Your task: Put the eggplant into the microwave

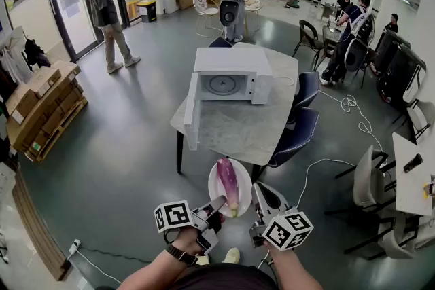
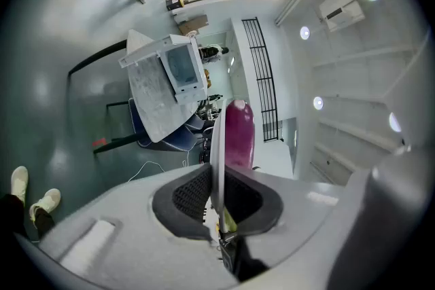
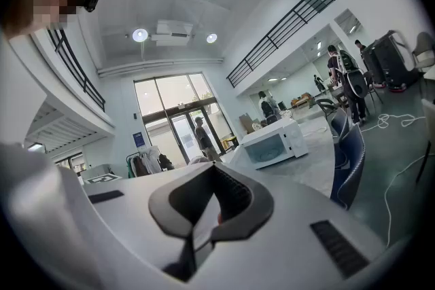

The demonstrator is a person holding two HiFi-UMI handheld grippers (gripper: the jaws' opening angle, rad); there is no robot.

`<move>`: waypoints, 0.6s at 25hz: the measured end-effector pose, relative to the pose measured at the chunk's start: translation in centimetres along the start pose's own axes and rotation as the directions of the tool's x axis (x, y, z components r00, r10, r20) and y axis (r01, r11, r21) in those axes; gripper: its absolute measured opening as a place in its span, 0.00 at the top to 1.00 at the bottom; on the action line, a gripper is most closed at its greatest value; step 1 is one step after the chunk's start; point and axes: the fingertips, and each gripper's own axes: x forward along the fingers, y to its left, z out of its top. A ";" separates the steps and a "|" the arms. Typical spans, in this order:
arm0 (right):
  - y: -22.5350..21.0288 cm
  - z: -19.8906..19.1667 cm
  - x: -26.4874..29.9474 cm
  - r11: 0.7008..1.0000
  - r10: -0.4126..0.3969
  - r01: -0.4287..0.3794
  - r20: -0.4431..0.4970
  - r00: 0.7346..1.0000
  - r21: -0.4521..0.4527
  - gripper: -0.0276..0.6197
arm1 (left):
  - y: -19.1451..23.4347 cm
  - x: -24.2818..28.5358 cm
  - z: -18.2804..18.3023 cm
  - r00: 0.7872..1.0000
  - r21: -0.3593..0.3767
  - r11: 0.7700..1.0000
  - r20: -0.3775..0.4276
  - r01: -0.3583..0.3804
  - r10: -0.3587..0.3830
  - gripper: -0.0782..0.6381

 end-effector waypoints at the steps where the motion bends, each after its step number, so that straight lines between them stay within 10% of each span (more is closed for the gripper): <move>1: -0.1 0.0 0.0 1.000 0.000 0.000 0.000 1.000 -0.002 0.96 | 0.0 0.1 0.0 1.000 0.001 1.000 0.000 0.000 0.000 0.84; 15: -0.1 0.7 -0.4 0.999 0.047 -0.047 0.030 0.998 0.020 0.95 | -0.3 0.5 -0.1 1.000 0.027 1.000 0.007 -0.007 0.007 0.84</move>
